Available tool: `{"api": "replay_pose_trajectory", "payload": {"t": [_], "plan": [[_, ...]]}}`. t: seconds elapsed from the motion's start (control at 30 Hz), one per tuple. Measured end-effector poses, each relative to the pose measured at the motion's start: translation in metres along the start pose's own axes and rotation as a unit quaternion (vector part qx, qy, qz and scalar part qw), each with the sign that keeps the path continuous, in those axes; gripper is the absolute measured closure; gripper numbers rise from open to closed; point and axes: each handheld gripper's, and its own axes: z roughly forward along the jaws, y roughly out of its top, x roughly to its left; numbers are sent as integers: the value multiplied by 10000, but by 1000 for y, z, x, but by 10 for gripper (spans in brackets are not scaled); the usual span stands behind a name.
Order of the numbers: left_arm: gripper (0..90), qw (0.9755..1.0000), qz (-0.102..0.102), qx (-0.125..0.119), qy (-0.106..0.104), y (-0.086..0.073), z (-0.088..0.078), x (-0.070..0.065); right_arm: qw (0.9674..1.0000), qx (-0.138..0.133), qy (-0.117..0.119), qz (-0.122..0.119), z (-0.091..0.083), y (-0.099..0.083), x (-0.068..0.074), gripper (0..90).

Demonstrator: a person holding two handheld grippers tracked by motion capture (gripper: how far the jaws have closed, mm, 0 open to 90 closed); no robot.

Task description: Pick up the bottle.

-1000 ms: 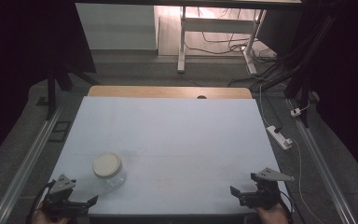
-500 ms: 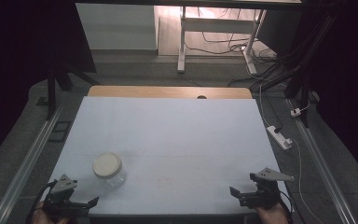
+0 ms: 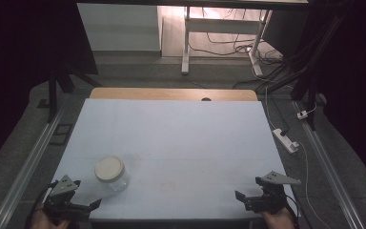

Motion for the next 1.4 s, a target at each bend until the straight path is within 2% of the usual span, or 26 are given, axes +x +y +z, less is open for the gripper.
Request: {"api": "replay_pose_trajectory", "payload": {"t": [0.07, 0.1, 0.13, 0.2, 0.43, 0.77, 0.83, 1.07, 1.4], "plan": [[0, 10000, 15, -11, -37, 1, 1, 1, 10000, 6, -5, -12, 0, 0, 0, 0], [0, 10000, 68, -15, -70, 2, 1, 1, 10000, 12, -10, -12, 0, 0, 0, 0], [0, 9997, 205, -77, -60, 4, 3, 1, 10000, 13, -9, -8, 0, 0, 0, 0], [0, 9996, 234, -120, -118, 8, 4, 1, 10000, 7, 6, 4, 0, 0, 0, 0], [0, 9990, 173, -317, -278, 19, 5, 3, 10000, 17, 10, 9, 1, 0, -1, 0], [0, 9992, 156, -265, -238, 29, 9, 4, 10000, 45, 30, -14, 1, 0, 0, 0], [0, 9989, 217, -231, -337, 32, 12, 5, 10000, 47, 39, -21, 1, 1, 0, 0], [0, 9982, 436, -216, -349, 40, 22, 3, 9999, 63, 61, -78, 2, 1, 1, 0], [0, 9965, 737, -65, -391, 51, 41, 0, 9998, 77, 112, -126, 2, 1, 1, 0]]}}
